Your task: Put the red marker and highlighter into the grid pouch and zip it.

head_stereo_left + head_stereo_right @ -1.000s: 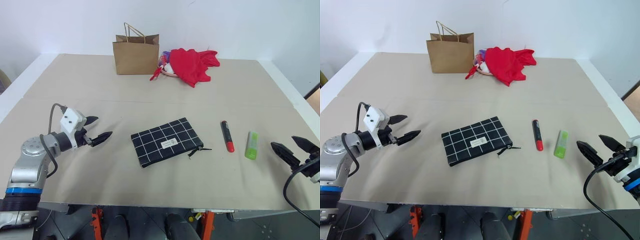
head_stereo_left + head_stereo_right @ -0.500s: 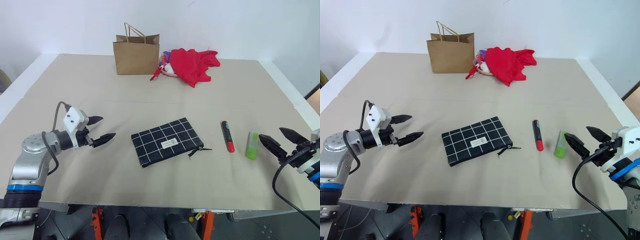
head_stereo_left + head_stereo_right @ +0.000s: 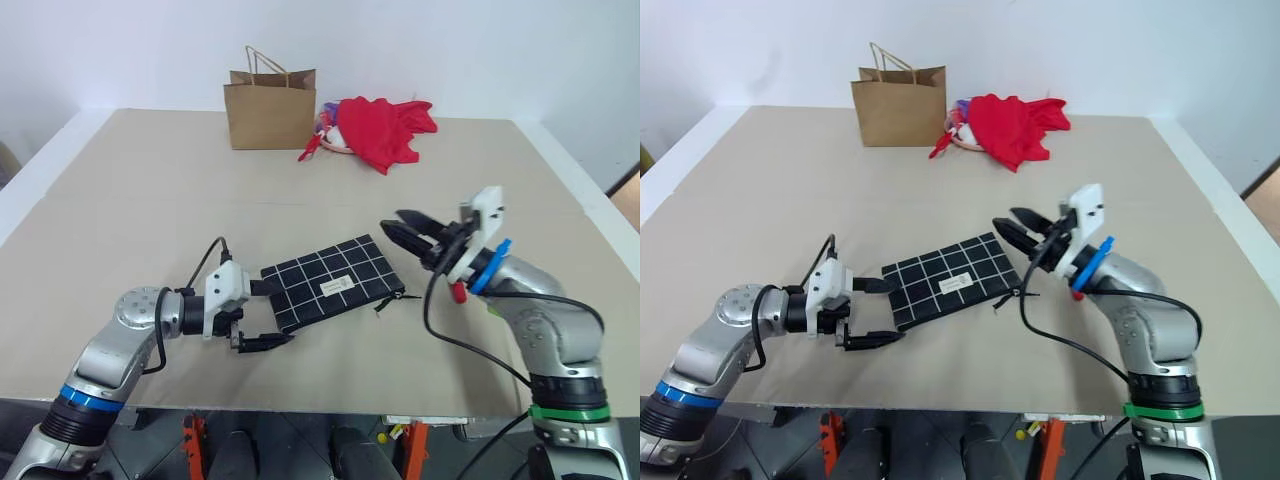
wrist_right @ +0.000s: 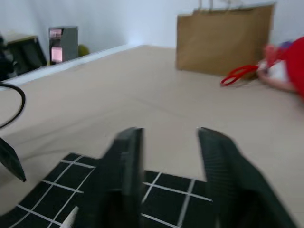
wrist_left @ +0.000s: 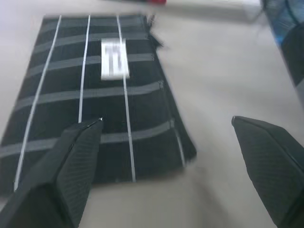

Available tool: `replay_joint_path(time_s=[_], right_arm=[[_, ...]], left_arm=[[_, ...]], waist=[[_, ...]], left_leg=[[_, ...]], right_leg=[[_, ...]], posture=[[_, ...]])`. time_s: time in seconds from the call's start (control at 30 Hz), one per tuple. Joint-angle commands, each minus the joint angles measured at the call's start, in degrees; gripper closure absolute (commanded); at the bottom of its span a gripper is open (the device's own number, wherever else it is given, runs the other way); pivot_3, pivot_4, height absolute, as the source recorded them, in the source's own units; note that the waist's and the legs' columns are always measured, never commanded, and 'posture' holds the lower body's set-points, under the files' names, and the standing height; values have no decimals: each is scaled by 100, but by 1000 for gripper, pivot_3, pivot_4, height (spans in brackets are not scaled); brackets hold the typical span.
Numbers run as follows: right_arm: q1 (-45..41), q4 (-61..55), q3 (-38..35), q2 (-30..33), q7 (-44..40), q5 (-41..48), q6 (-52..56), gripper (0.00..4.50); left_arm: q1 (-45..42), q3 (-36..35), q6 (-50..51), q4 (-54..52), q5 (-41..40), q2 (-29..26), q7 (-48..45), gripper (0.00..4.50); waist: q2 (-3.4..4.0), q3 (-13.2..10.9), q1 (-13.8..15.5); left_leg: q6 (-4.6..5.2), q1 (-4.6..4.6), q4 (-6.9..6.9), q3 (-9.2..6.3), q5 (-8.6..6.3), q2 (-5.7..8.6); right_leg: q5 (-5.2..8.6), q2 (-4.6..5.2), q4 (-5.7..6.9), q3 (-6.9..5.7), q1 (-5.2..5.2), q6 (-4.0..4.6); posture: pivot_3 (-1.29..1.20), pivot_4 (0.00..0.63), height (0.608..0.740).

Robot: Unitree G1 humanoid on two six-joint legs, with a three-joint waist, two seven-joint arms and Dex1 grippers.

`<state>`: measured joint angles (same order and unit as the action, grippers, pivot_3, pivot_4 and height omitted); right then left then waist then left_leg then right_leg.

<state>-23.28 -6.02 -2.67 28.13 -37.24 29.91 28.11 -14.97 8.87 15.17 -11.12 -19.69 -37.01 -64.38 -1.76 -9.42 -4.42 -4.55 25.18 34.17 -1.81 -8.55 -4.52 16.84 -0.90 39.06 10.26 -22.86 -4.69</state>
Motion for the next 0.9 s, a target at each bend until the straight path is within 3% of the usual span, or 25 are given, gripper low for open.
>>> replay_joint_path(time_s=[0.03, 0.4, 0.6, 0.9], right_arm=[[55, 434, 216, -184, -33, -469, -598, 4436], [394, 1226, 698, -441, -314, -1241, -1315, 4436], [315, 1284, 690, -575, -299, -1346, -1397, 4436], [248, 1323, 647, -727, -282, -1439, -1466, 4436]], left_arm=[[-56, 85, -189, -148, 105, 66, 28, 0], [81, 24, -782, -184, 430, -29, 130, 0], [-111, -62, -2521, 478, 1363, -143, 488, 0], [-355, 133, -3742, 1366, 1654, -223, 376, 0]], waist=[[0, 0, 11], [-2, 3, -9], [-3, 5, -9], [-2, 6, -9]], left_leg=[[0, 2, 0, 2, -1, 1], [2, -12, -3, 0, -3, -3], [2, -21, 9, -1, -1, -3], [2, -22, 10, -1, 0, -3]], right_leg=[[2, 2, 0, 0, -1, 3], [6, -1, 2, -7, 5, 3], [-2, -1, 2, -8, 18, 0], [-2, -1, 2, -8, 22, -3]], posture=[[0, 150, 739], [0, 150, 739], [0, 150, 739], [0, 150, 739]])
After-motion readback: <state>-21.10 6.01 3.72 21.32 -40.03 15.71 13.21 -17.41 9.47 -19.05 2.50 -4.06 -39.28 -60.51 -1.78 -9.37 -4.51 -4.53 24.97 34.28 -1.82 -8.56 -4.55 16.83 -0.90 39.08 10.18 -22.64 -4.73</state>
